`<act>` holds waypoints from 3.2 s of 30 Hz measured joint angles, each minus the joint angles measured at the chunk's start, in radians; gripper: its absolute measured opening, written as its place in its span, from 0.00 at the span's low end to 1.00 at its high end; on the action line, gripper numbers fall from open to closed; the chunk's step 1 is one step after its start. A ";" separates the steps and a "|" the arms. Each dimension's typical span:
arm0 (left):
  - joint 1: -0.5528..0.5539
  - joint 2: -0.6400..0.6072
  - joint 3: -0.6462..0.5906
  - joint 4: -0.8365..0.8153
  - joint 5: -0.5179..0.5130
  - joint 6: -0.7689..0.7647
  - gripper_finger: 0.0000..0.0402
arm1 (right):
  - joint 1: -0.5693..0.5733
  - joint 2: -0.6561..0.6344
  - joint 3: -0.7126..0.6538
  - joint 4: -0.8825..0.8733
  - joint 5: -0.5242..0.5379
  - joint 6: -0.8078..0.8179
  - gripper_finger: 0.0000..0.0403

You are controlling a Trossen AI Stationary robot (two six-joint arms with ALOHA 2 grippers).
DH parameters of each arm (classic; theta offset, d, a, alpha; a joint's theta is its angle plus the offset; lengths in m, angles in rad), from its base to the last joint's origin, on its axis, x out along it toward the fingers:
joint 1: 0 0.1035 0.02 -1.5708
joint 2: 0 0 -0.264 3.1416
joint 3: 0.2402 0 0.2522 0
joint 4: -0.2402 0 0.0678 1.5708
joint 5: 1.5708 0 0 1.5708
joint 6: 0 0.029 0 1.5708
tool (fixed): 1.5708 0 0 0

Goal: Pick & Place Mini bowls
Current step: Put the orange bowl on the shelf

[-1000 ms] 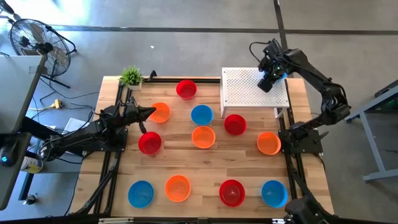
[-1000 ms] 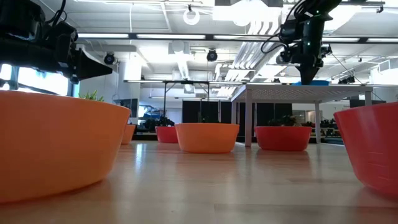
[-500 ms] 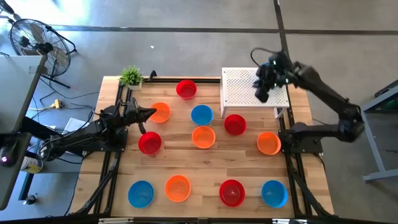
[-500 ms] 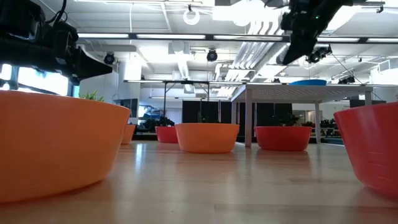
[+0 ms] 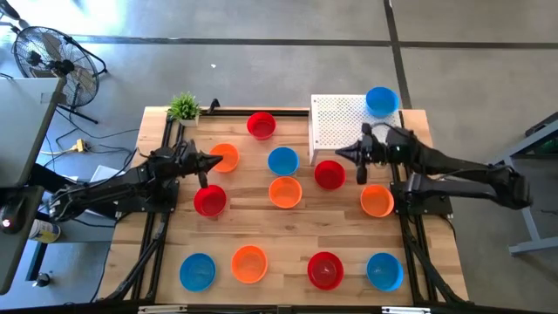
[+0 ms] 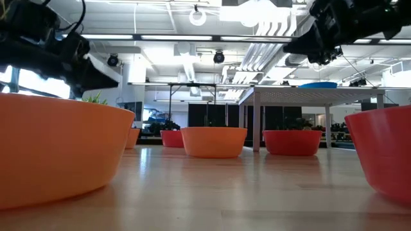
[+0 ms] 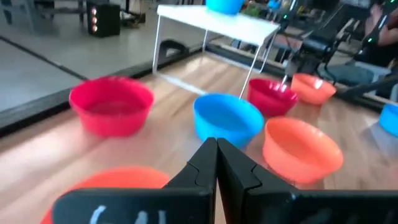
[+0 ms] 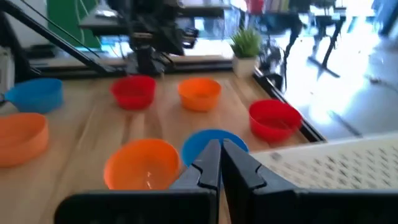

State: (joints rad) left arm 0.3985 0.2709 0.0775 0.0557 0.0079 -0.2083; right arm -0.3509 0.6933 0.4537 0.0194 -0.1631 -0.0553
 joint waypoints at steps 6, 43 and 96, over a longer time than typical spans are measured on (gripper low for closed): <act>0.000 0.199 0.076 -0.014 -0.048 0.001 0.00 | 0.146 -0.015 -0.053 0.062 0.159 -0.007 0.00; -0.228 1.007 0.475 0.255 0.068 0.152 0.06 | 0.398 0.363 0.082 0.051 0.311 0.027 0.23; -0.229 1.006 0.259 0.677 -0.018 0.068 0.05 | 0.481 0.962 0.825 -0.570 0.137 -0.246 0.01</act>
State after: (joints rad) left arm 0.1699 1.2774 0.3363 0.7327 -0.0105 -0.1398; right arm 0.1297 1.6549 1.2791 -0.5502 -0.0256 -0.3013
